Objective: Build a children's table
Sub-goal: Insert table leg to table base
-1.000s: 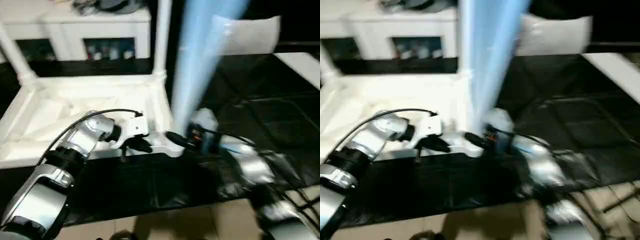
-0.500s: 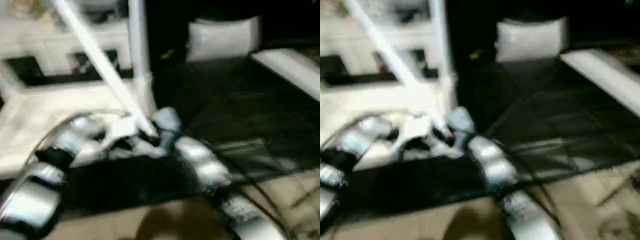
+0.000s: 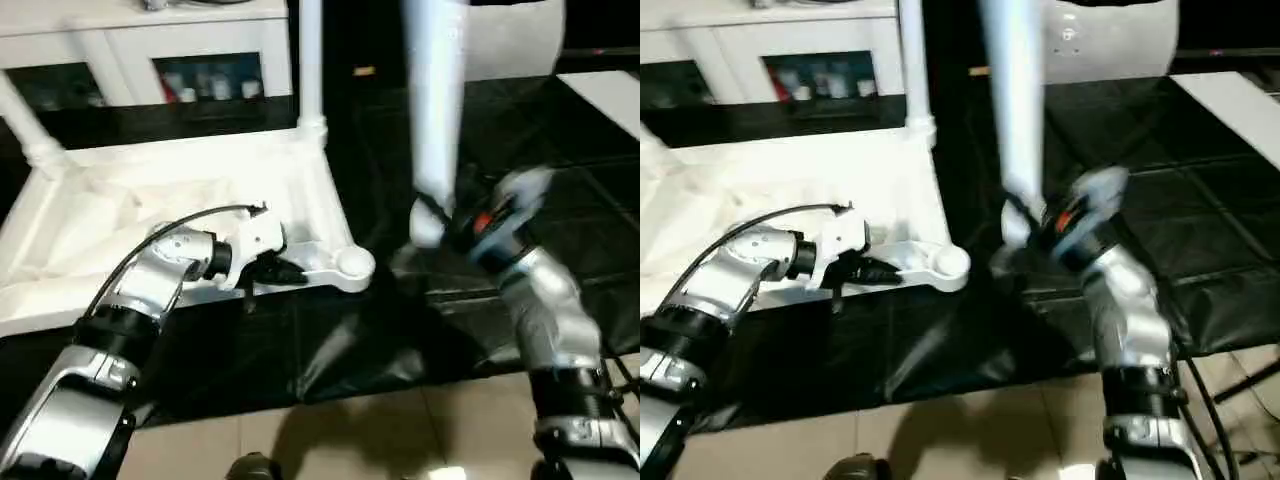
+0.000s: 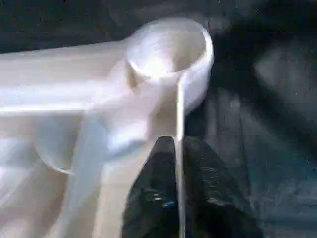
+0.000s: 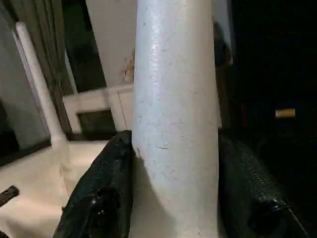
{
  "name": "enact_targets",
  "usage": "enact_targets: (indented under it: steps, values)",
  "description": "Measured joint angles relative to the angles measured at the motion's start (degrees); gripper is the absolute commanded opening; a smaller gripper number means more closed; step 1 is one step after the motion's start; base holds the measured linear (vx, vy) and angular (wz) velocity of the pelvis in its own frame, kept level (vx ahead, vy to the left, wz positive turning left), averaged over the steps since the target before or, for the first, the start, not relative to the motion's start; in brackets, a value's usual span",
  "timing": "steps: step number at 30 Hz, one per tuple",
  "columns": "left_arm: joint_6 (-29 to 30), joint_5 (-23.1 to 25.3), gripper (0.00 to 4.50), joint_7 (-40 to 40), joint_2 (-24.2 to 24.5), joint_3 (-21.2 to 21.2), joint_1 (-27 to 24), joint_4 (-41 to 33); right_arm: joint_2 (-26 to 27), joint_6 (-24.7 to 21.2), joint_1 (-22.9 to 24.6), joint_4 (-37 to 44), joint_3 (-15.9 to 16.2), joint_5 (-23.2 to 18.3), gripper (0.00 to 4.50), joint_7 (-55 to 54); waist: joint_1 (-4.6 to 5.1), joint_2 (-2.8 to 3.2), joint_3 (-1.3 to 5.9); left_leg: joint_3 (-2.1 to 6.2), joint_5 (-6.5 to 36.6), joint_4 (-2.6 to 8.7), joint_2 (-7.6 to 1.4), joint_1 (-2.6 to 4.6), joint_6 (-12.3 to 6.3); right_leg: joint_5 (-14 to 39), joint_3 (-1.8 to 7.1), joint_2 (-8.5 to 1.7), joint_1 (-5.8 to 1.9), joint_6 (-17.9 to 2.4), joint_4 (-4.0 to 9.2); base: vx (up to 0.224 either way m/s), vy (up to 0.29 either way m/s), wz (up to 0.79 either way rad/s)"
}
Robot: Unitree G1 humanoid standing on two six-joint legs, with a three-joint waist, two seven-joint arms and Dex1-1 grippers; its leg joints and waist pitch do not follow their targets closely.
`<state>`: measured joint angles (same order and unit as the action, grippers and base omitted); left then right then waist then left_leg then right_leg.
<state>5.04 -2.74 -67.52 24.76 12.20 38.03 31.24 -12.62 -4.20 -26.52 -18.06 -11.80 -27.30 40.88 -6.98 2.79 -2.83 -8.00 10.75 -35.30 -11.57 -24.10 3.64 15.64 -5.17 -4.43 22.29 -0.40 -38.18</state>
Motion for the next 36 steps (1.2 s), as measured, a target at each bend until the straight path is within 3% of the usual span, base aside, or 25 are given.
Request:
enact_targets:
  steps: [3, 8, 11, 13, 14, 15, 16, 17, 18, 19, 20, 21, 22, 23, 24, 27, 31, 36]
  values:
    - [3.10, -4.26, 0.92, 4.73, -1.02, -6.82, -0.18, -4.67, -0.03, -2.88, 0.08, 4.25, -0.72, -0.18, 1.93, -2.54, -0.44, 0.16, 0.08, -0.21, -0.06, -0.08, -0.03, 0.17, -0.06, -0.16, 0.21, -0.02, -0.07, -0.01, 0.01, 0.000, 0.000, 0.00]
    - [6.43, -6.77, 1.18, 20.66, -5.52, -16.30, -4.55, -11.86, 1.41, -10.31, 5.72, 16.11, 2.30, 2.49, 1.93, -10.59, -0.95, 0.18, 0.10, -0.39, -0.10, -0.07, -0.04, 0.60, -0.11, -0.25, 0.43, -0.01, -0.32, 0.07, 0.08, 0.000, 0.000, 0.00]
    - [13.15, -7.54, 1.18, 30.96, -10.69, -20.63, -10.00, -23.78, 3.61, -16.21, 11.30, 25.33, 4.77, 2.31, 1.93, -16.96, -1.11, 0.25, 0.06, -0.48, -0.09, -0.01, -0.04, 0.63, -0.08, -0.32, 0.59, 0.02, -0.32, 0.18, 0.17, 0.000, 0.000, 0.00]
    - [16.56, -4.96, 1.18, 37.39, -14.45, -20.82, -11.76, -31.52, 3.95, -18.11, 11.70, 29.05, 6.99, 4.78, 1.93, -19.88, -0.03, 1.09, -0.12, 2.37, -0.69, -0.04, 0.65, -0.65, -0.25, -0.49, -1.78, -0.23, -0.94, 0.13, 0.89, -0.009, -0.012, 0.19]
    - [17.40, -4.05, 1.18, 39.43, -15.96, -20.36, -12.53, -34.46, 4.35, -18.26, 11.15, 29.58, 7.49, 5.64, 1.93, -20.93, 0.53, 1.40, -0.26, 3.46, -0.95, -0.03, 0.71, -0.87, -0.22, -0.54, -2.30, 0.07, -1.29, -0.39, 1.01, -0.012, -0.048, 0.57]
    - [18.56, -3.27, 1.18, 41.29, -16.76, -19.77, -13.27, -36.32, 5.00, -18.41, 10.55, 29.87, 8.03, 6.13, 1.93, -21.71, 1.25, 1.69, -0.53, 5.10, -1.33, -0.01, 1.09, -0.95, -0.21, 0.42, -2.67, 0.71, -1.33, -2.99, -0.10, -0.012, -0.048, 0.57]
    - [19.15, -3.11, 1.18, 43.19, -17.67, -19.85, -13.89, -37.11, 5.31, -19.39, 10.60, 30.60, 8.03, 6.09, 1.93, -22.25, 1.78, 1.50, -0.69, 6.24, -1.51, 0.07, 1.54, -0.87, -0.25, 1.53, -2.19, 1.34, -1.23, -5.38, -1.30, -0.038, -0.092, 0.61]
    - [20.29, -3.75, 1.18, 46.33, -19.92, -20.84, -14.61, -38.52, 5.16, -21.32, 10.82, 32.00, 7.93, 5.59, 1.93, -23.27, 2.12, 0.72, -0.97, 7.10, -1.80, 0.14, 2.25, -0.78, -0.20, 2.90, -1.32, 1.87, -0.80, -7.53, -3.07, -0.045, -0.159, 0.72]
    - [21.62, -4.48, 1.18, 49.94, -22.20, -22.39, -15.67, -40.73, 5.06, -23.98, 11.36, 34.14, 7.62, 4.50, 1.93, -24.41, 2.07, -0.61, -1.48, 7.78, -2.14, 0.68, 2.97, -0.73, 0.03, 3.74, -0.47, 2.07, -0.51, -6.87, -4.45, -0.045, -0.159, 0.72]
    - [22.30, -4.51, 1.18, 51.75, -22.76, -22.92, -16.86, -41.72, 5.17, -25.50, 11.71, 35.03, 7.73, 3.80, 1.93, -24.89, 1.87, -1.61, -1.88, 7.17, -2.07, 1.17, 2.78, -0.50, 0.02, 3.47, -0.31, 2.28, -0.29, -5.84, -3.99, -0.060, -0.220, 0.51]
    - [22.51, -4.19, 1.18, 52.42, -22.35, -22.95, -18.50, -42.56, 5.17, -26.42, 12.67, 35.83, 7.78, 3.02, 1.93, -25.06, 1.49, -2.39, -2.15, 6.08, -0.99, 1.05, 2.47, -0.44, -1.64, 2.69, -0.40, 2.45, -0.48, -4.06, -3.21, -0.018, -0.235, 0.16]
    - [22.85, -3.74, 1.18, 52.79, -21.85, -22.85, -20.26, -43.22, 4.84, -26.99, 14.18, 36.14, 7.44, 2.69, 1.93, -25.60, 0.05, -2.96, -2.75, 3.91, -0.11, -2.33, 2.01, -0.89, -3.40, 2.29, -0.20, 2.81, -1.14, -3.33, -2.26, -0.018, -0.235, 0.16]
    - [23.78, -3.65, 1.18, 52.82, -21.78, -22.74, -21.38, -44.08, 4.63, -27.55, 15.23, 36.14, 7.03, 2.72, 1.93, -26.16, -0.60, -3.07, -2.83, 2.94, -0.20, -2.94, 2.41, -0.44, -3.26, 1.85, -0.20, 3.15, -1.33, -3.17, -1.37, 0.002, -0.197, -0.08]
    - [24.66, -3.63, 1.18, 52.85, -21.75, -22.69, -21.80, -44.98, 4.62, -27.99, 15.72, 36.13, 6.51, 2.79, 1.93, -26.74, -1.10, -2.99, -2.81, 2.31, -0.21, -1.31, 3.03, 0.64, -3.23, 1.44, -0.34, 3.43, -1.12, -3.04, -0.65, -0.020, -0.142, -0.06]
    - [25.40, -3.69, 1.25, 52.66, -21.12, -22.76, -21.61, -46.17, 4.89, -28.84, 15.19, 36.08, 5.78, 2.56, 1.93, -27.25, -1.34, -2.33, -2.75, 2.17, -0.27, 1.04, 3.40, 1.23, -1.36, 0.22, -0.74, 4.13, -0.60, -2.96, -0.03, -0.020, -0.142, -0.06]
    - [27.55, -3.82, 1.28, 52.77, -19.79, -23.79, -21.23, -46.60, 6.88, -29.99, 12.54, 36.20, 5.44, 0.63, 1.93, -27.77, -0.96, -1.14, -2.82, 2.22, -0.88, 1.47, 2.17, 0.96, -0.37, -0.86, -1.07, 5.06, -0.25, -3.24, 1.14, -0.003, -0.032, 0.00]
    - [30.21, -6.60, 1.28, 52.66, -18.95, -24.18, -19.50, -48.14, 7.12, -28.22, 11.08, 38.60, 5.37, -1.86, 1.93, -26.42, -1.09, -1.48, -2.95, 2.03, -0.86, 1.53, 2.24, 1.02, -0.34, -1.04, -1.01, 5.03, -0.33, -3.57, 1.29, 0.000, 0.000, 0.00]
    - [33.24, -6.40, 1.28, 52.03, -17.65, -22.47, -17.56, -47.36, 7.88, -29.38, 13.49, 39.40, 7.59, -4.42, 1.93, -23.39, -0.73, -2.11, -2.96, 1.69, -0.85, 1.50, 2.11, 1.04, -0.36, -1.76, -0.88, 4.96, -0.54, -3.69, 2.06, 0.000, 0.000, 0.00]
